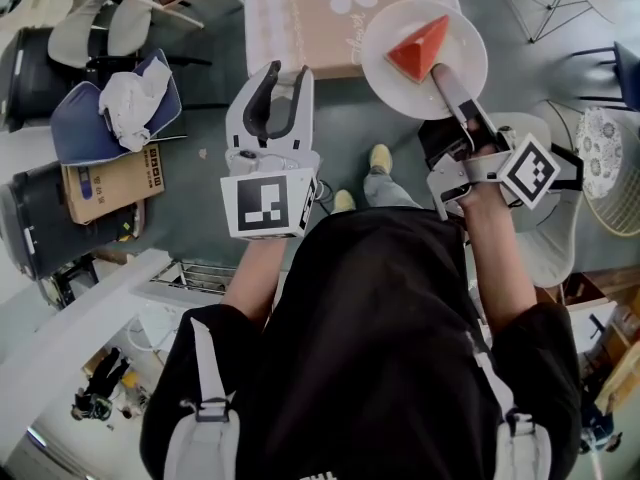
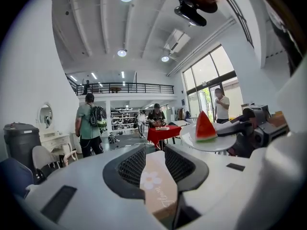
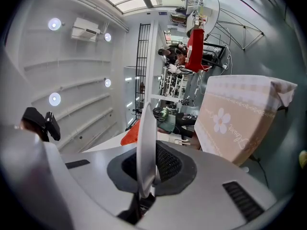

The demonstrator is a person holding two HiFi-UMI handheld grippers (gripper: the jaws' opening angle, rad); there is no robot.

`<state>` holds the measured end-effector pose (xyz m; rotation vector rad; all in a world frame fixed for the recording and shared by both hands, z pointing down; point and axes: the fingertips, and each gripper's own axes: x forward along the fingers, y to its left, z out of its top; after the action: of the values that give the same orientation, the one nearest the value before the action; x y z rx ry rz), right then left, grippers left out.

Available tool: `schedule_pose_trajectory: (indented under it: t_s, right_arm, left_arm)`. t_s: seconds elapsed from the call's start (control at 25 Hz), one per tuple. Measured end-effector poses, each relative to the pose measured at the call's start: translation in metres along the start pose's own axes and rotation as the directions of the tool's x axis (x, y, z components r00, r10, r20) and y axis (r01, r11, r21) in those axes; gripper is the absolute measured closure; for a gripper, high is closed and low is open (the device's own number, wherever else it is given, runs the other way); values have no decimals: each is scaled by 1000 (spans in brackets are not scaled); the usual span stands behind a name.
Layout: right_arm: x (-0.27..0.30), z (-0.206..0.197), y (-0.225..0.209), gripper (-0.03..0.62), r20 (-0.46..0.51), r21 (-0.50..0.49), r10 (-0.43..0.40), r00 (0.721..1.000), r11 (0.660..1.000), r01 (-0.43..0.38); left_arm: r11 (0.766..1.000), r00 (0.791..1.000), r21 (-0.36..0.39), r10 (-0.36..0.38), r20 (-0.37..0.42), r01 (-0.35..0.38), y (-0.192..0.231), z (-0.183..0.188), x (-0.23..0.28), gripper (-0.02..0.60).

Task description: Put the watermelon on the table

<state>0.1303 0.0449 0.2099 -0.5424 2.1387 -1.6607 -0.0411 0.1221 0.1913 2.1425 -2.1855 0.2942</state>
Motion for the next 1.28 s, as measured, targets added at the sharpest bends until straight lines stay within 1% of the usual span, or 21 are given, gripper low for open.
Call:
schedule_pose_trajectory:
  t_s: [0.12, 0.28, 0.64, 0.84, 0.92, 1.08, 1.28]
  right_arm:
    - [2, 8, -7, 576, -7, 3, -2, 1000, 1000, 2]
    - [11, 28, -13, 576, -13, 13, -4, 1000, 1000, 4]
    - [23, 47, -22, 576, -32, 24, 3, 999, 1000, -2]
    - [27, 56, -30, 576, -40, 23, 13, 999, 1000, -12]
    - [27, 58, -32, 576, -37, 24, 19, 999, 1000, -18]
    - [31, 63, -33, 576, -42, 25, 28, 999, 999, -27]
    - [44, 76, -30, 576, -42, 22, 35, 998, 999, -34]
  left_arm:
    - [1000, 1000, -16, -2, -9, 2, -2, -2, 10, 449]
    - [999, 999, -50, -13, -31, 12, -7, -2, 33, 459]
    - [999, 998, -42, -28, -62, 25, -18, -4, 57, 472]
    - [999, 998, -48, -26, -61, 23, -24, -6, 68, 500]
    - [999, 998, -44, -22, -60, 19, -26, -7, 69, 522]
    - [999, 998, -46, -16, -68, 13, -24, -8, 74, 546]
    - [999, 998, -49, -23, -62, 20, -22, 1, 88, 568]
